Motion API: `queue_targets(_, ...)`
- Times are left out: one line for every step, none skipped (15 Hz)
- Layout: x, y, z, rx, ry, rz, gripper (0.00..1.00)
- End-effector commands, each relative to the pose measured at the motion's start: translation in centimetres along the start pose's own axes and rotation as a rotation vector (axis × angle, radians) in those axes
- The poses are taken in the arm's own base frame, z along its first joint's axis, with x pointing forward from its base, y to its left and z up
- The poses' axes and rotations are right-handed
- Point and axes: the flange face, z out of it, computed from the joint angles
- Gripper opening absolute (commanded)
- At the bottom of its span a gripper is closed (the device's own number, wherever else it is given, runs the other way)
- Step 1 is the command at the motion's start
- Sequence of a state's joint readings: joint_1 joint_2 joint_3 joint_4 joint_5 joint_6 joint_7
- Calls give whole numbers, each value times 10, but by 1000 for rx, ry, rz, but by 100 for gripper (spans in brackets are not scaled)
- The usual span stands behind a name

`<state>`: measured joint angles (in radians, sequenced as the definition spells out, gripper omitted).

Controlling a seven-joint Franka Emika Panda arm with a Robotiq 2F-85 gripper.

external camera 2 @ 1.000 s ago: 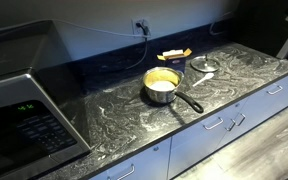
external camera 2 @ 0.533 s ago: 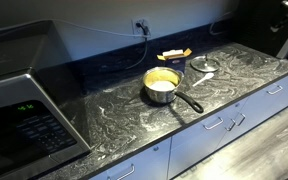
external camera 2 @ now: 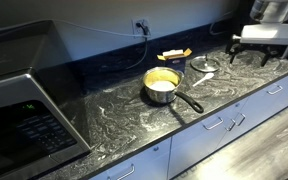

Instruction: Pick up the spoon, stir in the pot to mix the objects, put the spoon back on the table and then, pick up the lid and close the pot

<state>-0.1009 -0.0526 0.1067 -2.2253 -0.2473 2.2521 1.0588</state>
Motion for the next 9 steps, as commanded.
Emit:
queue_targets(-1,-43,19,41,-74,148,100)
queue_targets(-4,-21,14,17,-36,87,100)
queue_targets(-5,-28,19,15,-46,85,100)
queue_targets(-6,-29,23,9,-49,82,100)
queue_targets(-5,-29,23,8,-49,83,100)
queue_targets(-3,-27,22,10,-46,86,100)
queue_targets(-1,-26,20,12,-44,89,100)
queue_targets(5,-21,18,14,-36,138,100)
queue_targets(7,-20,18,13,-48,168,100)
